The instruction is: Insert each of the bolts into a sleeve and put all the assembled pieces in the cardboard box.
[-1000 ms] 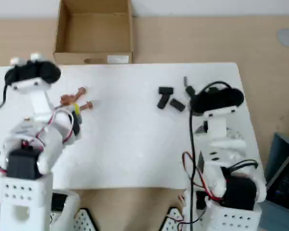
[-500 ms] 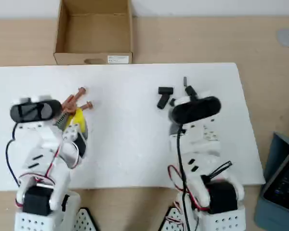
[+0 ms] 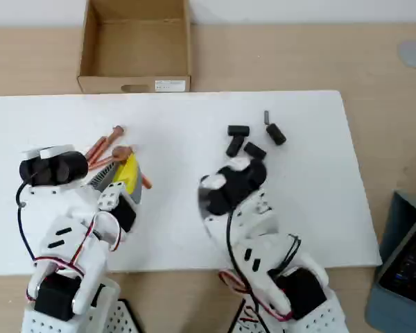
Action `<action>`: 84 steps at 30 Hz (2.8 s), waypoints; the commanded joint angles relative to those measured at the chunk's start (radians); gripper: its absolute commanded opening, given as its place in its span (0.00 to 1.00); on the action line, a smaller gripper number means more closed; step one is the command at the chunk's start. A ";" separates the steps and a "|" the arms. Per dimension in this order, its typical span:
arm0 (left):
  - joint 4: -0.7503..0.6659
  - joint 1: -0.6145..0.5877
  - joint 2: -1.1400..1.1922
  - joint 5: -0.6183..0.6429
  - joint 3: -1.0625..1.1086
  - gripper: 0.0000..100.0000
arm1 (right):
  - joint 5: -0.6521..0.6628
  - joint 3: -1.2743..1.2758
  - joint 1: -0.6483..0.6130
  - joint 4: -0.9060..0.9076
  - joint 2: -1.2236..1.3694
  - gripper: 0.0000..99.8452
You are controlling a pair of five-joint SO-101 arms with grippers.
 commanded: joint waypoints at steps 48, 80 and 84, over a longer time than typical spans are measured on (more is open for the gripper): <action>-0.018 0.278 -0.012 0.006 -0.032 0.00 | 0.032 0.005 -0.183 -0.072 -0.173 0.01; 0.206 0.411 -0.012 0.008 -0.058 0.01 | 0.032 0.001 -0.183 -0.078 -0.173 0.01; 0.203 0.351 -0.012 0.006 -0.068 0.15 | 0.032 -0.008 -0.183 -0.077 -0.173 0.01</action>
